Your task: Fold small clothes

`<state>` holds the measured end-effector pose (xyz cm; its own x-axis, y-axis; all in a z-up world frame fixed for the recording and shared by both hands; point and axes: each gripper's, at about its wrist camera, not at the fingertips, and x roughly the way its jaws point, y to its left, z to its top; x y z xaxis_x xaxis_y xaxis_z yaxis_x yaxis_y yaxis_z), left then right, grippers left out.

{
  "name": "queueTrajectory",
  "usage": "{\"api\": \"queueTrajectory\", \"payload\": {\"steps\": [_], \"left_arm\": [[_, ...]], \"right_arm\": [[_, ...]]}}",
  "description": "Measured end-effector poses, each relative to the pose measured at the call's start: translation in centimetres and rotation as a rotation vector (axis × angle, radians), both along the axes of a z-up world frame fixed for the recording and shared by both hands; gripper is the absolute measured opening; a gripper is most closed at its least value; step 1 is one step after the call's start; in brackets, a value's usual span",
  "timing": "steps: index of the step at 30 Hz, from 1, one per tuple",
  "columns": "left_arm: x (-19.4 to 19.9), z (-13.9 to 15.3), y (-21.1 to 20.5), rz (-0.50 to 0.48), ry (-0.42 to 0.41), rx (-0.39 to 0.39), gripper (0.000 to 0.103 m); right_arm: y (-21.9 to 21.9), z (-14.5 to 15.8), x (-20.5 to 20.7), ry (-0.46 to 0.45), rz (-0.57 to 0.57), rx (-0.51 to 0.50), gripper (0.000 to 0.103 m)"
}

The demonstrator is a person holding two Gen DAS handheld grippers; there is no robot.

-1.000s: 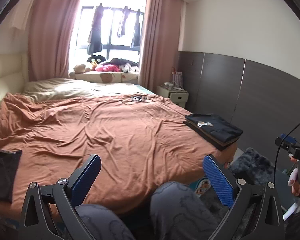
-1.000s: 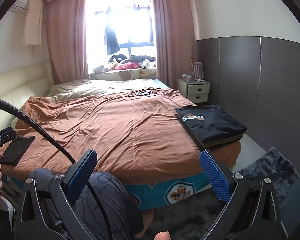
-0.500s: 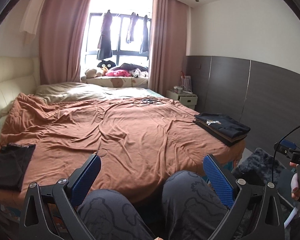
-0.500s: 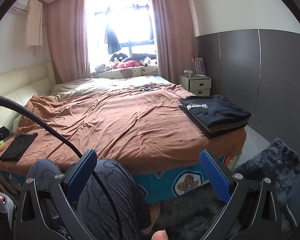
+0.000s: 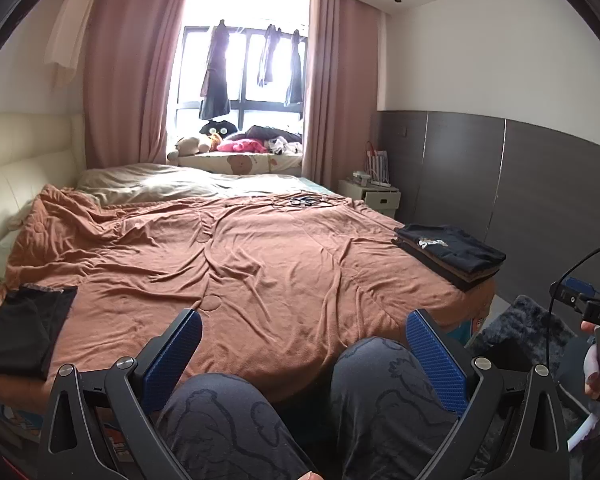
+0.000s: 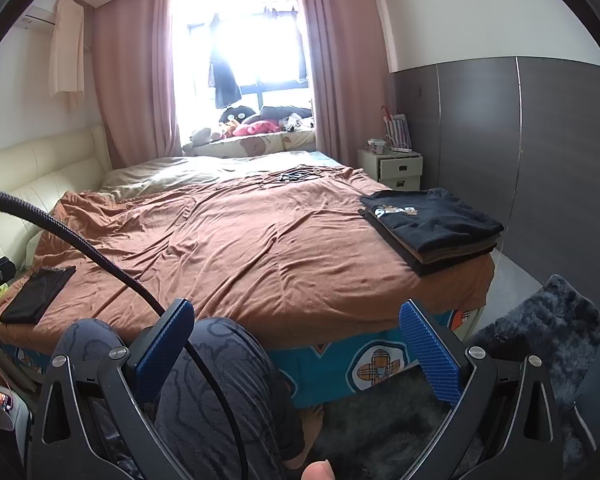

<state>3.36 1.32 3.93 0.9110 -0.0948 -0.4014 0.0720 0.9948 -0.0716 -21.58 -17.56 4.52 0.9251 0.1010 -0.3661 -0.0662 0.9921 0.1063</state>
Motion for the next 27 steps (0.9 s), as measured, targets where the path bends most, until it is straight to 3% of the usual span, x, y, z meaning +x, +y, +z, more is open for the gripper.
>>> {"api": "queueTrajectory", "payload": {"steps": [27], "left_arm": [[-0.2, 0.3, -0.5, 0.000, 0.002, 0.025, 0.103]], "right_arm": [[0.7, 0.3, -0.1, 0.007, -0.019, -0.020, 0.103]]}}
